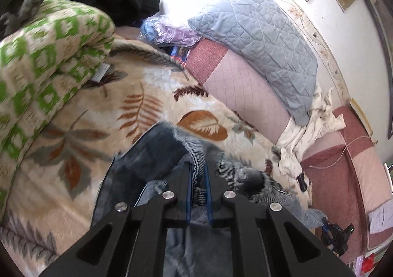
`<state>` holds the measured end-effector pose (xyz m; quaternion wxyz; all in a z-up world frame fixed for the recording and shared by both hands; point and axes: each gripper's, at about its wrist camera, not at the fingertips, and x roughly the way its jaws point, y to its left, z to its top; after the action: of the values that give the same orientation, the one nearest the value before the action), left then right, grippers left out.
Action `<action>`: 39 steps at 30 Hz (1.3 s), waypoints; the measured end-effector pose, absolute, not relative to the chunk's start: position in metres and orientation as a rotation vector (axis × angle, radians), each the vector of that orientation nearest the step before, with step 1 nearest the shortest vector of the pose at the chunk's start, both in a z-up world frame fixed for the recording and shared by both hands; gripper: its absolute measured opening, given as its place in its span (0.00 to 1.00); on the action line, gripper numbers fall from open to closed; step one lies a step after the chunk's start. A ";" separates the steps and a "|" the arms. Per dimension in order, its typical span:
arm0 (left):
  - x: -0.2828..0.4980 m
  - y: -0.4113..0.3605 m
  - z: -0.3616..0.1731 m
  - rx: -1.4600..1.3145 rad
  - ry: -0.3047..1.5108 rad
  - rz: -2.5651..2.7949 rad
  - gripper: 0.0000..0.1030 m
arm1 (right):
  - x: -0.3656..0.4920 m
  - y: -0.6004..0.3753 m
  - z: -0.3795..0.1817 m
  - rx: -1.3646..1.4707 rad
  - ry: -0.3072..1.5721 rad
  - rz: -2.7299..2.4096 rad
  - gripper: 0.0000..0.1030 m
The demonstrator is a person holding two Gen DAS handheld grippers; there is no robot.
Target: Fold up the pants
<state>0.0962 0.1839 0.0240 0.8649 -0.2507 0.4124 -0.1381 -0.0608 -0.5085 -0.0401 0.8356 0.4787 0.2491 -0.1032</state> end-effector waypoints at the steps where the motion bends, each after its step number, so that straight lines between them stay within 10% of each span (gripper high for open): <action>1: 0.088 0.187 0.019 -0.527 0.872 -0.288 0.09 | -0.070 -0.508 -0.042 1.022 0.528 -0.215 0.11; 24: 0.007 0.246 -0.029 -0.652 0.902 -0.240 0.03 | -0.208 -0.472 -0.067 1.131 0.575 -0.154 0.11; 28: -0.001 0.254 -0.034 -0.671 0.895 -0.242 0.02 | -0.207 -0.478 -0.082 1.197 0.621 -0.213 0.25; 31: -0.010 0.248 -0.038 -0.647 0.903 -0.287 0.02 | -0.205 -0.485 -0.097 1.233 0.665 -0.295 0.53; 39: -0.022 0.177 -0.040 -0.492 0.940 -0.446 0.03 | -0.179 -0.490 -0.111 1.231 0.683 -0.332 0.55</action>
<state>-0.0216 0.1774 -0.0397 0.8390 -0.2328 0.4445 -0.2107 -0.1794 -0.4896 -0.1113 0.7497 0.5632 0.3124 -0.1519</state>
